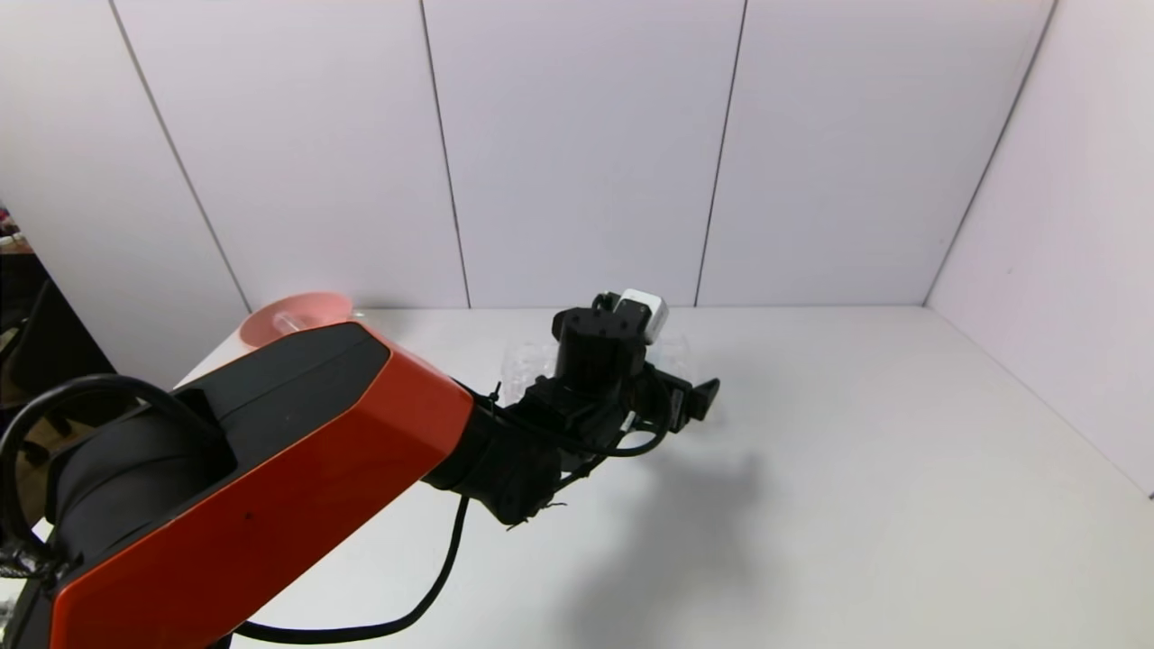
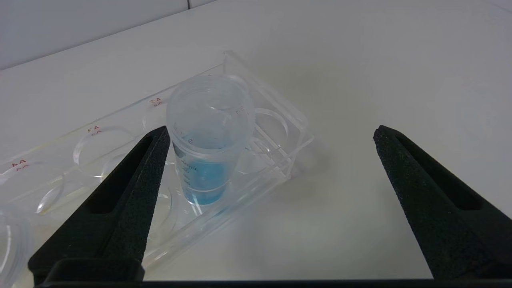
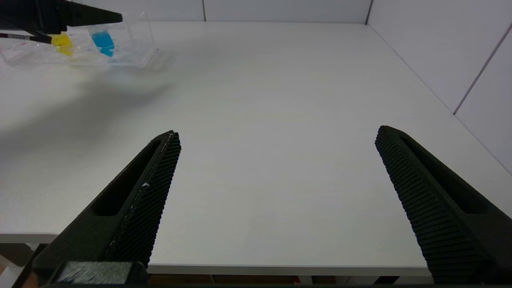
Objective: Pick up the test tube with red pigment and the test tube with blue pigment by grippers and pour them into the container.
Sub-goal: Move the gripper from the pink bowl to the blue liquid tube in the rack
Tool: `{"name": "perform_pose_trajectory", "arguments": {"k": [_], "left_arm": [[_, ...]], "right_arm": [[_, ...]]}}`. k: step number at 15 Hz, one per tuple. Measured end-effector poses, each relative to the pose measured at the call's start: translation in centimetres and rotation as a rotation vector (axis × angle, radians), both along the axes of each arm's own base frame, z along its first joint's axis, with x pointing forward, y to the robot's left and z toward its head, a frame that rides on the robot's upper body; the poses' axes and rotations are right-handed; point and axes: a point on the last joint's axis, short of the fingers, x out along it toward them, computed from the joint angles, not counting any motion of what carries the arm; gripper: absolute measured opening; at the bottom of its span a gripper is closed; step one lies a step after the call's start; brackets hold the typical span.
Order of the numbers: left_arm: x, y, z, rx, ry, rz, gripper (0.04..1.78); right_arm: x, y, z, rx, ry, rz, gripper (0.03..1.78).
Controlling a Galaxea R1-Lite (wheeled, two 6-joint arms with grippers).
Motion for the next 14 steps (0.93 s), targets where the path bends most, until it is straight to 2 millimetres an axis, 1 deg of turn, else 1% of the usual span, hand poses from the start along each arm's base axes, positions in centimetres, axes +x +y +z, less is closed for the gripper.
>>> {"name": "perform_pose_trajectory", "arguments": {"k": [5,14], "left_arm": [[0.2,-0.2,0.1,-0.005,-0.009,0.017,1.78],[1.4,-0.2,0.2,-0.019,-0.023,0.070,1.78]], "right_arm": [[0.0,0.0,0.0,0.000,0.000,0.000,1.78],[0.0,0.0,0.0,0.000,0.000,0.000,1.77]]}}
